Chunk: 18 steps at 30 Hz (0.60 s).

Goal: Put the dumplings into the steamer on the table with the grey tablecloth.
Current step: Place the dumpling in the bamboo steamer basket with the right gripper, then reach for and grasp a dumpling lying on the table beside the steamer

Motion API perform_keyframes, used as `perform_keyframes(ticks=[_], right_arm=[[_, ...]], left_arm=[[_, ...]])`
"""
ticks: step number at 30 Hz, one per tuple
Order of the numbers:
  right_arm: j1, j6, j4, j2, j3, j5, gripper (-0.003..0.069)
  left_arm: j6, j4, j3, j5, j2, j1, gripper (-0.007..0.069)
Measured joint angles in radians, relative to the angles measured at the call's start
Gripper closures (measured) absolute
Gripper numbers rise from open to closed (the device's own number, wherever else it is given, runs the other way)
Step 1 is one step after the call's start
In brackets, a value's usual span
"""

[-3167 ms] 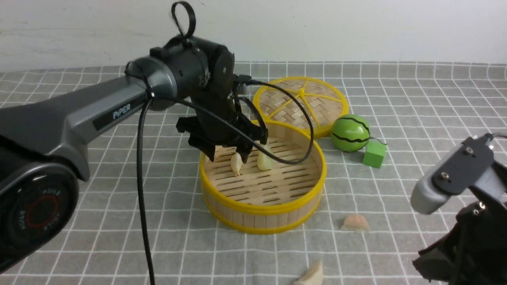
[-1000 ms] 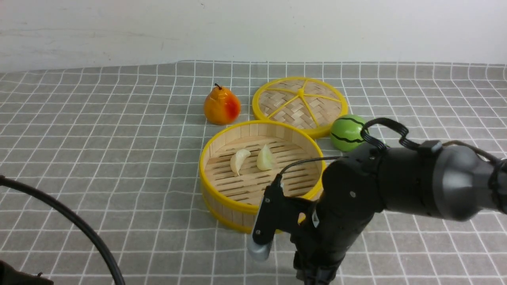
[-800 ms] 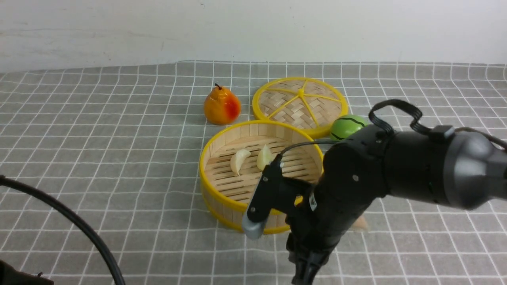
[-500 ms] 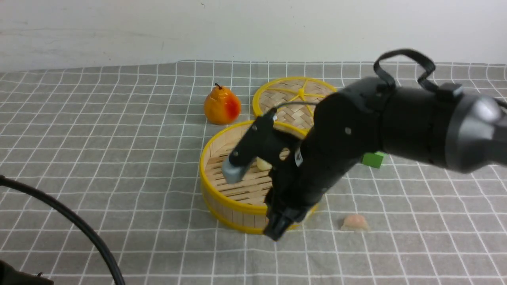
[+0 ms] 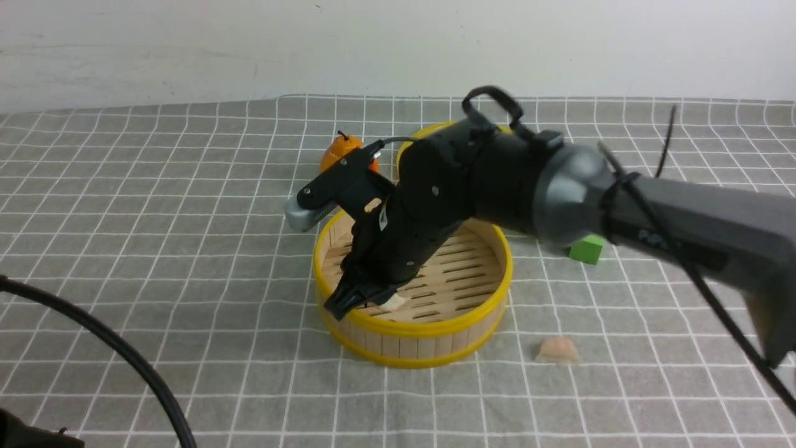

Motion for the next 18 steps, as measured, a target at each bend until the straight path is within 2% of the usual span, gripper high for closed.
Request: perform_keyframes(ticks=[3,6,10,11,12,16,18], right_arm=[[-0.004,0.015,-0.006,0.037,-0.005,-0.008,0.0489],[-0.01,0.036,-0.008,0.043,-0.012,-0.019,0.0444],[-0.023,0.047,-0.015,0.04,-0.032,0.012,0.0247],[-0.024,0.049,-0.017,0.041,-0.035,0.021,0.0239],[-0.027,0.062,-0.03,0.033,-0.061,0.062,0.0176],[-0.035,0.067,-0.062,-0.009,-0.127,0.202,0.0095],[-0.046,0.052,-0.088,-0.053,-0.157,0.287,0.0081]], left_arm=[[0.0,0.0,0.0,0.0,0.0,0.0,0.0624],[0.001,0.0,0.0,0.0,0.0,0.0,0.0622],[0.002,0.0,0.0,0.001,0.0,0.0,0.0621],[0.002,0.0,0.0,0.001,0.0,0.0,0.0621],[0.003,0.0,0.0,0.002,0.0,0.0,0.0621],[0.003,0.0,0.0,0.002,0.0,0.0,0.0621],[0.003,0.0,0.0,0.002,0.0,0.0,0.0621]])
